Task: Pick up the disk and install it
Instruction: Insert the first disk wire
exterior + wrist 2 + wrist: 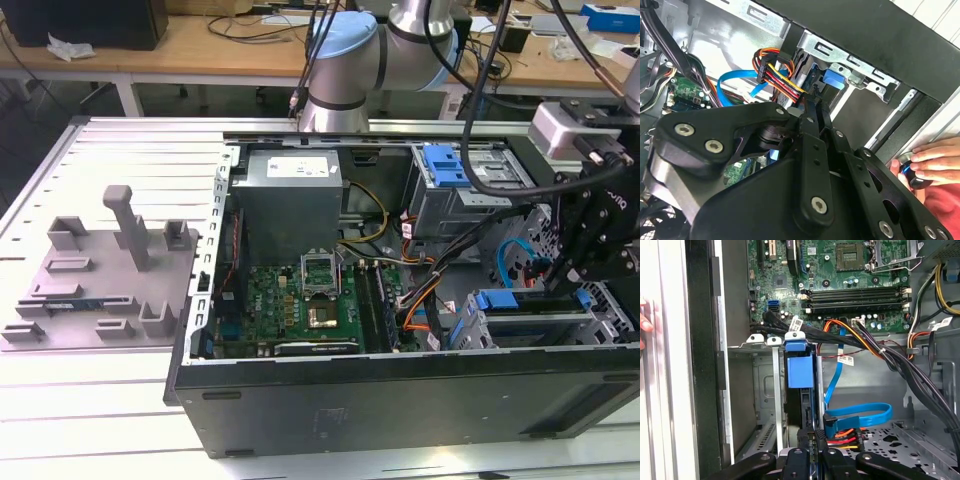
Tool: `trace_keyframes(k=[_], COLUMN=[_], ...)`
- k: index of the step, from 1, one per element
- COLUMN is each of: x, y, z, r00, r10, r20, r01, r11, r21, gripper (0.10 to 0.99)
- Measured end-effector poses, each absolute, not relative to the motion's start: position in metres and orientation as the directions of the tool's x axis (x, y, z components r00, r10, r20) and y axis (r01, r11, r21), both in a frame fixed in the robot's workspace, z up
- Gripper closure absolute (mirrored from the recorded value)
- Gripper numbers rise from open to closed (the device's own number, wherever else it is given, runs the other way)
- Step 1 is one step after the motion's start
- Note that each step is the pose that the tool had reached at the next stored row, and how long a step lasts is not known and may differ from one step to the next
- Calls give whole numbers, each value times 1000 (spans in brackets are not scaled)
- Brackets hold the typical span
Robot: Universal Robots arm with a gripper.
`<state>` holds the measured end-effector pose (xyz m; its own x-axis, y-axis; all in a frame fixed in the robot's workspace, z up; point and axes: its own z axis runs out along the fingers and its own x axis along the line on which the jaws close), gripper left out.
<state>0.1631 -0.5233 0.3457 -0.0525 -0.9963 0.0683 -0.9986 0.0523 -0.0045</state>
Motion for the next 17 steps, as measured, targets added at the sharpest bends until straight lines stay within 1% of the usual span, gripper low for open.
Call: trace_keyframes(k=[17], x=[163], y=[-524], z=[341], r00=[-53], r10=[-996], r20=[68], r01=[-999], r11=[52], r21=[-4], gripper=[922])
